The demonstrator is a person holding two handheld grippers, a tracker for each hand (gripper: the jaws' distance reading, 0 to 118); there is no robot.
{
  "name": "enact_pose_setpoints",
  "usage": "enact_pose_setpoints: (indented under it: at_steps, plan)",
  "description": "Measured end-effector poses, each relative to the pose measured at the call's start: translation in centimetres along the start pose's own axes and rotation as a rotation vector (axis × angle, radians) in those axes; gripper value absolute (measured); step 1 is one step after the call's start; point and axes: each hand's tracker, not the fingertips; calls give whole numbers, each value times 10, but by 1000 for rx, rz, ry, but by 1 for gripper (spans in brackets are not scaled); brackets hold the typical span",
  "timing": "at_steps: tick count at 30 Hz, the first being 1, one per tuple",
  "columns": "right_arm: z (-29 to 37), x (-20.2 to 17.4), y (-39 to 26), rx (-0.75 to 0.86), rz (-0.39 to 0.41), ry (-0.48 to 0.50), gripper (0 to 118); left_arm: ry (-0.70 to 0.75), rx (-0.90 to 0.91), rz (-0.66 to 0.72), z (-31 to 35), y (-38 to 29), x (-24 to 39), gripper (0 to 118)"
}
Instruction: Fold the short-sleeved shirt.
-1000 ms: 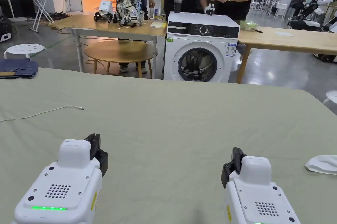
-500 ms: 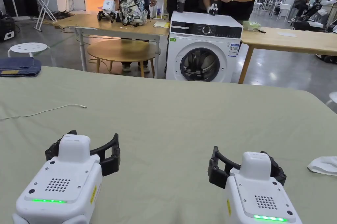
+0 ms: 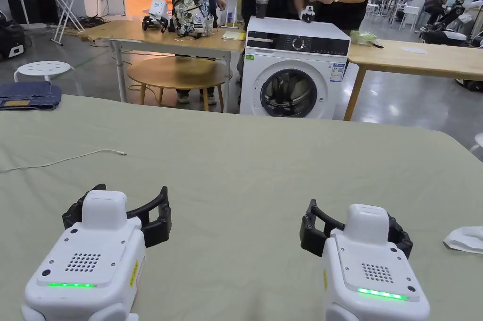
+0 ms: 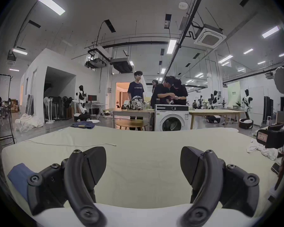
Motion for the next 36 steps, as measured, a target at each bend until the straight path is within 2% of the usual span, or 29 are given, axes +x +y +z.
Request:
enact_pose_setpoints:
  at_steps: [3,8,12,16,18,28,36]
  plan:
    - [-3,4,2,-17,-18,36,103,-1,-23,-18,-2,0,1,94]
    - [-6,8,7,-80,-118,93,103,-29,-51,17,-4,3,-1,94]
    - [-5,6,12,-141,-191,75,103,-36,-63,12,-5,3,-2,94]
    - [-10,5,12,-184,-196,18,103,-43,-73,-3,-6,3,-3,94]
    - [-12,8,9,-194,-215,55,103,-42,-77,-7,-7,3,-3,94]
    - [-11,3,7,-224,-178,16,103,-51,-89,-7,-8,4,-4,94]
    - [-16,-1,1,-204,-105,-37,103,-42,-87,-34,-9,4,-3,94]
